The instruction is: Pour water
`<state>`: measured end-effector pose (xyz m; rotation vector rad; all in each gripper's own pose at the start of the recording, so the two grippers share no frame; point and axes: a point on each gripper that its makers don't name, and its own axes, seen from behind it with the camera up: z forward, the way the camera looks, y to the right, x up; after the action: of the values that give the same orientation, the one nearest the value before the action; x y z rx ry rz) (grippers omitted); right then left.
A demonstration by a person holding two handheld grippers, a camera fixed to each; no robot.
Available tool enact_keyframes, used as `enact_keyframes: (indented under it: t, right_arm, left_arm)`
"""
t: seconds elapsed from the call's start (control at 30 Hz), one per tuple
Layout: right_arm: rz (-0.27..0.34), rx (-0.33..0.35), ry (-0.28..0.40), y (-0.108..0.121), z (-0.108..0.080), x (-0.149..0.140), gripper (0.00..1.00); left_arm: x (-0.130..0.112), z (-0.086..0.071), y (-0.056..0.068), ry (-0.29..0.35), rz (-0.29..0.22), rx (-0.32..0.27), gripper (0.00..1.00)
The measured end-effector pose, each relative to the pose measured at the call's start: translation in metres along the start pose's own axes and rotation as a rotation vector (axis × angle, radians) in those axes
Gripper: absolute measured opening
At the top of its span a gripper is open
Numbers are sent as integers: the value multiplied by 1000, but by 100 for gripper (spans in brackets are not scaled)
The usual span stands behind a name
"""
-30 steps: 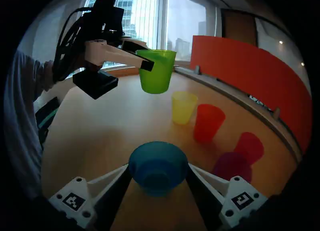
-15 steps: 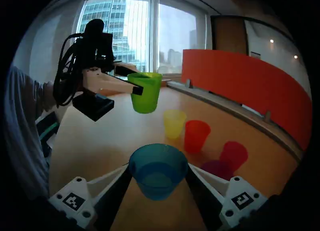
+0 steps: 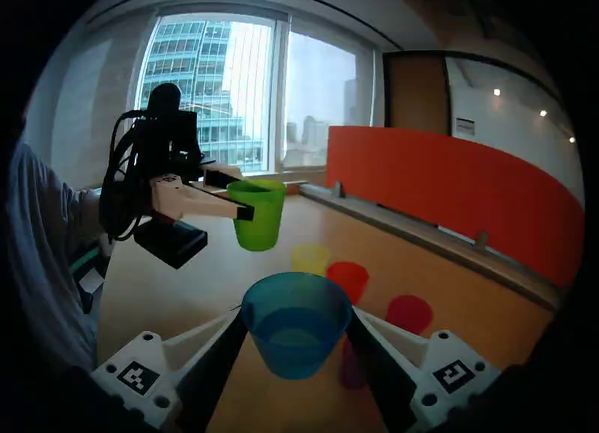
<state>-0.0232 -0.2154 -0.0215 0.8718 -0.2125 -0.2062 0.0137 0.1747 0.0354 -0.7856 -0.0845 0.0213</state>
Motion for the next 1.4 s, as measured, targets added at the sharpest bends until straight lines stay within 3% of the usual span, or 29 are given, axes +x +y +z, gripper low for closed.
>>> enact_keyframes:
  t: [0.4, 0.87, 1.4]
  right_arm:
    - [-15, -42, 100, 12, -16, 40, 91]
    - [-49, -68, 163, 22, -28, 73, 91]
    - [-206, -102, 198, 33, -32, 120, 91]
  left_arm:
    - [9, -3, 15, 49, 31, -10, 86]
    - [15, -3, 30, 60, 38, -41, 86]
    - [19, 0, 41, 71, 35, -53, 87]
